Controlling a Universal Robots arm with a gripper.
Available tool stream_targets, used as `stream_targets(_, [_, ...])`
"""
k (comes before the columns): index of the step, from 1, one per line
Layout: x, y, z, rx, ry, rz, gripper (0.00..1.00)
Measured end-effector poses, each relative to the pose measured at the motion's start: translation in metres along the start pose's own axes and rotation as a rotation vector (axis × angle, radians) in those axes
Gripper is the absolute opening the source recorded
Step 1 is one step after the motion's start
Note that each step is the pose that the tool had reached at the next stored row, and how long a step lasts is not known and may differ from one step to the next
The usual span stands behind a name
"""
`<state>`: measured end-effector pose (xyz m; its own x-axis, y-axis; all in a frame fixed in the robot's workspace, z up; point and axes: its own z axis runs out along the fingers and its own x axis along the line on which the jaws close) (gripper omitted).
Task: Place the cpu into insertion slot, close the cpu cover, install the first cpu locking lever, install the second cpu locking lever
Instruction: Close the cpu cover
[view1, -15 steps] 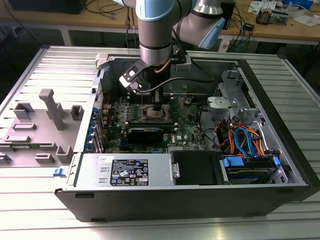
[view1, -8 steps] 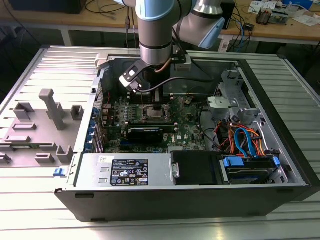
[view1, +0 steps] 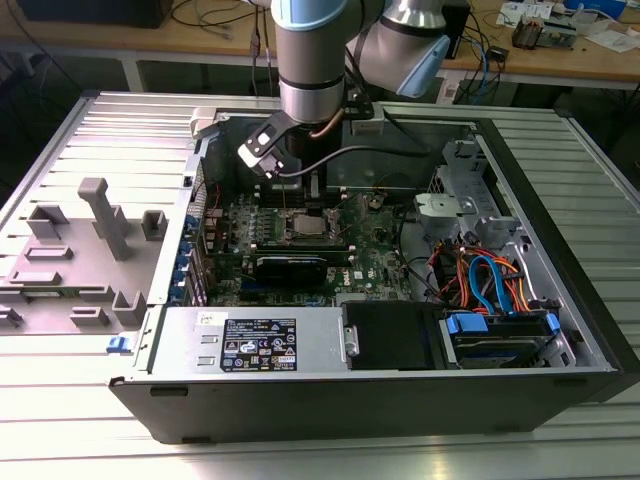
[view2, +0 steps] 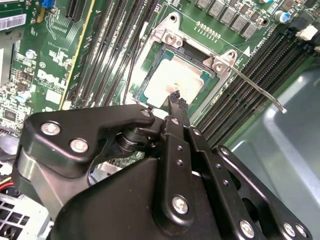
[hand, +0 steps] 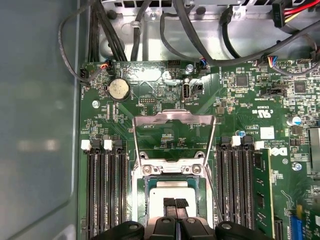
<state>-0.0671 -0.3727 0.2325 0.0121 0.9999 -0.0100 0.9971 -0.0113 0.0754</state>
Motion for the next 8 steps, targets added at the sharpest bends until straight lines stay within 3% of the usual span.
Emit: stream_targets(8, [-0.0001,0.0007,-0.009,0.0,0.0,0.0,0.11])
